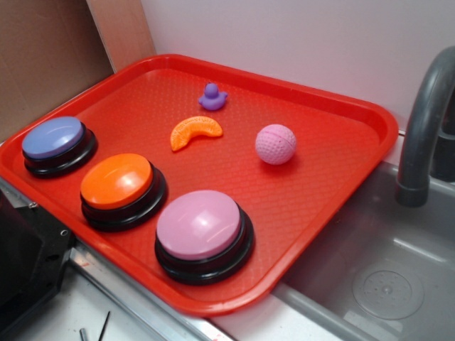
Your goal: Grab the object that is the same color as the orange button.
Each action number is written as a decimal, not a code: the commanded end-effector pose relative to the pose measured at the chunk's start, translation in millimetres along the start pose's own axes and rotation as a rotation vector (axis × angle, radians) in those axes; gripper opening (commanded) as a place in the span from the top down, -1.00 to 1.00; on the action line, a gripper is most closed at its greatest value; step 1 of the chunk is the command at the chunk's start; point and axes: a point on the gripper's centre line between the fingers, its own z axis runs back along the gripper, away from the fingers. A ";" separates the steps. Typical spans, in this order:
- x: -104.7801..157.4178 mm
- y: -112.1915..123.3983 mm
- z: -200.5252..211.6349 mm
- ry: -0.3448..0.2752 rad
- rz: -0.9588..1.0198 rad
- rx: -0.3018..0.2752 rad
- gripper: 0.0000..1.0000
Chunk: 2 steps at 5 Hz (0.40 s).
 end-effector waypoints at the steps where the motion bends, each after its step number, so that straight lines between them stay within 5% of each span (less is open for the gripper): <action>1: 0.0 0.0 0.0 0.000 0.000 0.000 -1.00; 2: 10.9 4.5 -11.4 -0.044 -0.042 -0.013 -1.00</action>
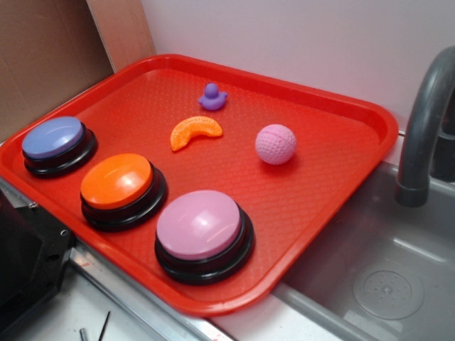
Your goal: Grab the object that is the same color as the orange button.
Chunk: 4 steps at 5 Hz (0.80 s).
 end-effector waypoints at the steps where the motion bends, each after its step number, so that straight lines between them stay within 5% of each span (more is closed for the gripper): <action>1: 26.8 7.2 -25.3 -0.109 -0.054 -0.022 -1.00; 4: 87.7 15.0 -99.6 -0.111 -0.115 0.018 -1.00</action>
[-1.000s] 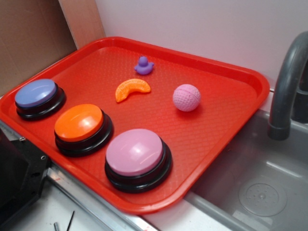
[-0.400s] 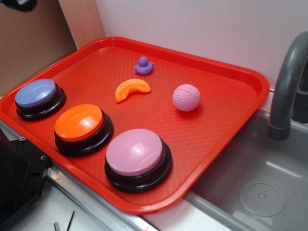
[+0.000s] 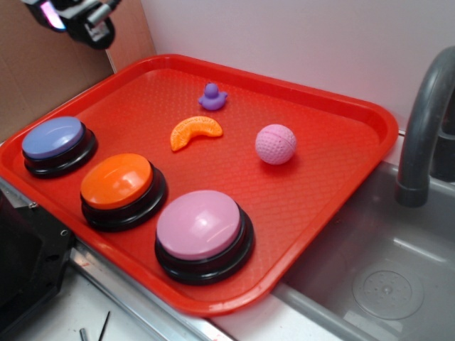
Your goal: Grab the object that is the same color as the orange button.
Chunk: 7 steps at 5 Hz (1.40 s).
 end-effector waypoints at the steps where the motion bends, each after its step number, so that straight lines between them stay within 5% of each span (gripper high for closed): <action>1: 36.8 7.2 -47.0 -0.007 -0.042 0.025 -1.00; 4: 57.5 28.5 -128.5 0.118 -0.065 0.071 -1.00; 7: 45.1 24.8 -152.9 0.183 -0.101 0.086 -1.00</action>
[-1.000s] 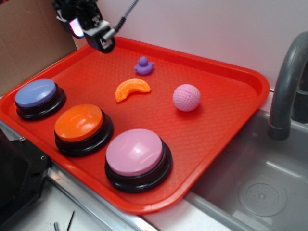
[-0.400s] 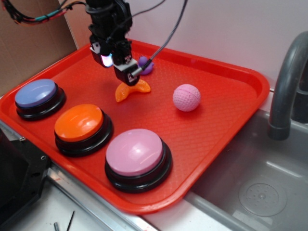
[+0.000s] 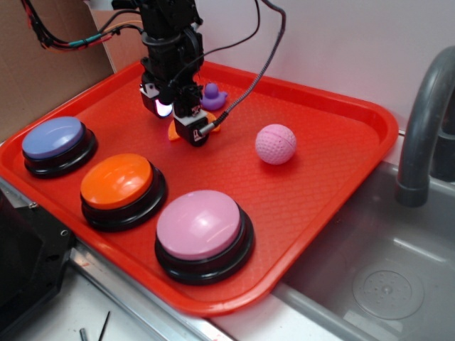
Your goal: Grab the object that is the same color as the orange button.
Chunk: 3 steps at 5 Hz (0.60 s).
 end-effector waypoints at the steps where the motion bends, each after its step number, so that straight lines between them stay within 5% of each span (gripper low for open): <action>1: 2.0 -5.0 3.8 -0.028 -0.018 -0.007 -1.00; 2: 2.2 -3.7 1.7 -0.032 0.005 -0.007 0.40; 3: 0.4 -3.5 0.4 -0.027 0.027 -0.006 1.00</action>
